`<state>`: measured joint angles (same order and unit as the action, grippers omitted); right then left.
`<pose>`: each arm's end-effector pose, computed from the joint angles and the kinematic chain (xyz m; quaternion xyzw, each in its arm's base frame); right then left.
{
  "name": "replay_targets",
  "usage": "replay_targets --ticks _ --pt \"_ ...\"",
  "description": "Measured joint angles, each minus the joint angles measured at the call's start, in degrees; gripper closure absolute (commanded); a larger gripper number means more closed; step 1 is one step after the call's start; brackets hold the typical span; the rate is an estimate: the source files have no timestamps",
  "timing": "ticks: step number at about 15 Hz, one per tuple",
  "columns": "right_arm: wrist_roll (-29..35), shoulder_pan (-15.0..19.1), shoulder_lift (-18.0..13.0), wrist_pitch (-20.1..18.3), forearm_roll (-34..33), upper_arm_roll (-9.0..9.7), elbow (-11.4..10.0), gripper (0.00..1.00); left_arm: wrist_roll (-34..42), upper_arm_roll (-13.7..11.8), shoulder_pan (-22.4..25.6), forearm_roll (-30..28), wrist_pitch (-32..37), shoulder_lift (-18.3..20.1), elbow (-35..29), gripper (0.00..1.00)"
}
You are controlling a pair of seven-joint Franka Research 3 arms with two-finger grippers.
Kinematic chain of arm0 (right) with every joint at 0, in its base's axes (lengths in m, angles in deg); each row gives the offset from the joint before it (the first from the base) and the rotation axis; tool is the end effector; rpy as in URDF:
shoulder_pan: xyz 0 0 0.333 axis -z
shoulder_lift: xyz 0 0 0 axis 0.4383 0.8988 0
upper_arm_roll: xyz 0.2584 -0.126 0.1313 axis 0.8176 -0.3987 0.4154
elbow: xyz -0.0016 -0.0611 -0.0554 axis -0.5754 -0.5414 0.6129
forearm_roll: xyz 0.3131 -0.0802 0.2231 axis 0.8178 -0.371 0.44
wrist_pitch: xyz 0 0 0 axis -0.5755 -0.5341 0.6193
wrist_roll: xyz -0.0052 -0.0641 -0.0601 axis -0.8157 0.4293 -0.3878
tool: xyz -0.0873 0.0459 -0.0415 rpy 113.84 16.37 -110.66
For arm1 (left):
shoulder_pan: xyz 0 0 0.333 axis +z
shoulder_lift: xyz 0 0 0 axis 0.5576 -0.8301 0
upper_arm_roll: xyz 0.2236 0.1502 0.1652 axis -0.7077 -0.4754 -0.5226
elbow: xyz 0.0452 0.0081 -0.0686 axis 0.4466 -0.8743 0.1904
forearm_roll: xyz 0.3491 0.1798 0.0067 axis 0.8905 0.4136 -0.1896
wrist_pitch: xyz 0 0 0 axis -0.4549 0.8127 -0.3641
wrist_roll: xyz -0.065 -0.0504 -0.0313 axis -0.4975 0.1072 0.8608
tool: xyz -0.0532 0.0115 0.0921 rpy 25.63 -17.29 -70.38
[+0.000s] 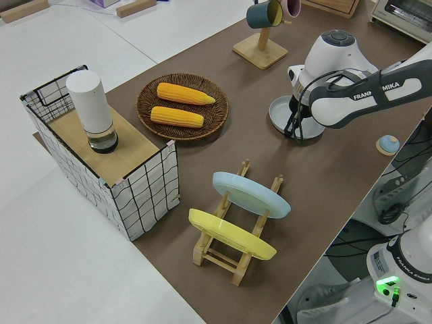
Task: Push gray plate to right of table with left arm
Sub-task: 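Push the gray plate with the left gripper toward the toaster oven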
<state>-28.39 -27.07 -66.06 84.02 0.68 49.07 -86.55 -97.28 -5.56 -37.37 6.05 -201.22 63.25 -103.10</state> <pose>0.5268 0.0726 0.6599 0.9978 0.0541 -0.0374 0.0026 0.4460 -0.0839 0.3036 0.9955 0.0875 0.0273 0.0256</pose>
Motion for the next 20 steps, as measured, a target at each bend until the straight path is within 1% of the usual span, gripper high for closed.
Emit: replay_targets --ticks 3,9,12,20 --pt "0.00 0.00 0.00 0.00 0.00 0.00 0.00 0.017 -2.14 0.52 0.00 0.00 -0.03 -0.04 -0.05 1.00" --pt "0.00 0.00 0.00 0.00 0.00 0.00 0.00 0.017 -8.14 3.01 -0.17 0.00 -0.89 0.00 -0.05 1.00" --pt "0.00 0.00 0.00 0.00 0.00 0.00 0.00 0.017 -11.79 4.14 -1.44 0.00 -1.24 -0.03 -0.05 1.00" --pt "0.00 0.00 0.00 0.00 0.00 0.00 0.00 0.017 -21.94 6.90 -6.69 0.00 -1.65 -0.35 0.22 1.00"
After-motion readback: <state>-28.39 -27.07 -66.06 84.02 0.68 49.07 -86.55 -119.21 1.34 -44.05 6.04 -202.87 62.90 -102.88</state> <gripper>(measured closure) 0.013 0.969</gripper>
